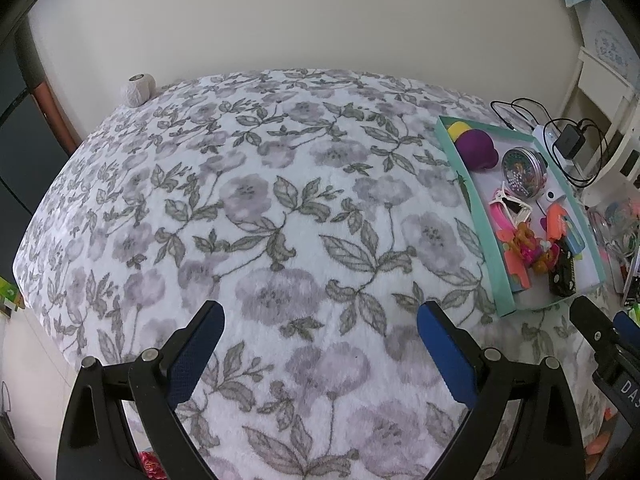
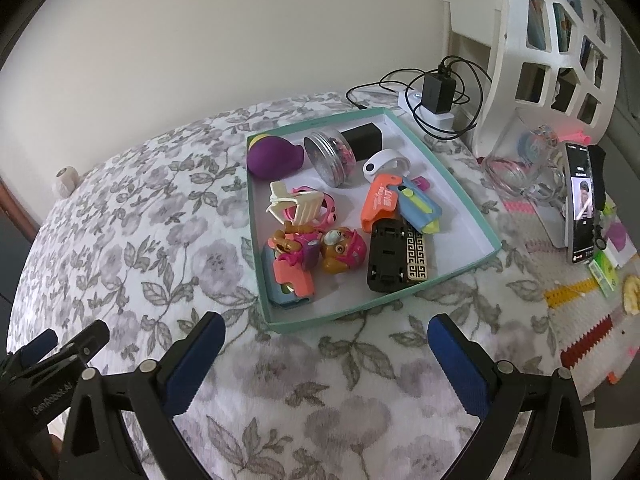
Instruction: Organize rigid objects
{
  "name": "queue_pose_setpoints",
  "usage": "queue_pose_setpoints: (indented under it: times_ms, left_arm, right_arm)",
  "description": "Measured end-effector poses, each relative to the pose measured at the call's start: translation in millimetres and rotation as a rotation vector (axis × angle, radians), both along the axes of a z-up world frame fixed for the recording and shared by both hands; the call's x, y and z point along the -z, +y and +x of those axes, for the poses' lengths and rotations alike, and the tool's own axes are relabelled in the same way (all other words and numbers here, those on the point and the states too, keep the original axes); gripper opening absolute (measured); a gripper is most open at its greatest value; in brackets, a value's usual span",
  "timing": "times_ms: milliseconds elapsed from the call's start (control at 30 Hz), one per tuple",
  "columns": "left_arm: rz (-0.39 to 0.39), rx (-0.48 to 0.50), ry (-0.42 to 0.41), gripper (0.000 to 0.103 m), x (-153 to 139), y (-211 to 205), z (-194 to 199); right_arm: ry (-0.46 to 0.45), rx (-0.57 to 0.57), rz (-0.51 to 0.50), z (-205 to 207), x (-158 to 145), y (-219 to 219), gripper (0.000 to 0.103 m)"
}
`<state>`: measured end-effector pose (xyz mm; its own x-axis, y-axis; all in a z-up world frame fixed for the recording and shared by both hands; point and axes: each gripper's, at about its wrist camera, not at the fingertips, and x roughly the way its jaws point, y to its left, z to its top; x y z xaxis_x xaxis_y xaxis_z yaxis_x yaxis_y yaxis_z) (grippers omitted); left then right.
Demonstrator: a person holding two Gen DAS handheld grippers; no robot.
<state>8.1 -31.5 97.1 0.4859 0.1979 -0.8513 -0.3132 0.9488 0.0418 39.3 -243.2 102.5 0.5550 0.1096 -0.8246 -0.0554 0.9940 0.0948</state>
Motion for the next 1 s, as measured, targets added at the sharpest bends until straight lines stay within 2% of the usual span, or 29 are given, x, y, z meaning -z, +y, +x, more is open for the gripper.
queue_pose_setpoints:
  times_ms: [200, 1000]
  left_arm:
    - [-0.026, 0.005, 0.005, 0.097, 0.6, 0.4, -3.2]
    - [-0.007, 0.010, -0.002, 0.097, -2.7, 1.3, -9.1]
  right_arm:
    - [-0.002, -0.003, -0.001, -3.2, -0.9, -0.2, 0.103]
    - [0.001, -0.017, -0.008, -8.7, -1.1, -0.9, 0.103]
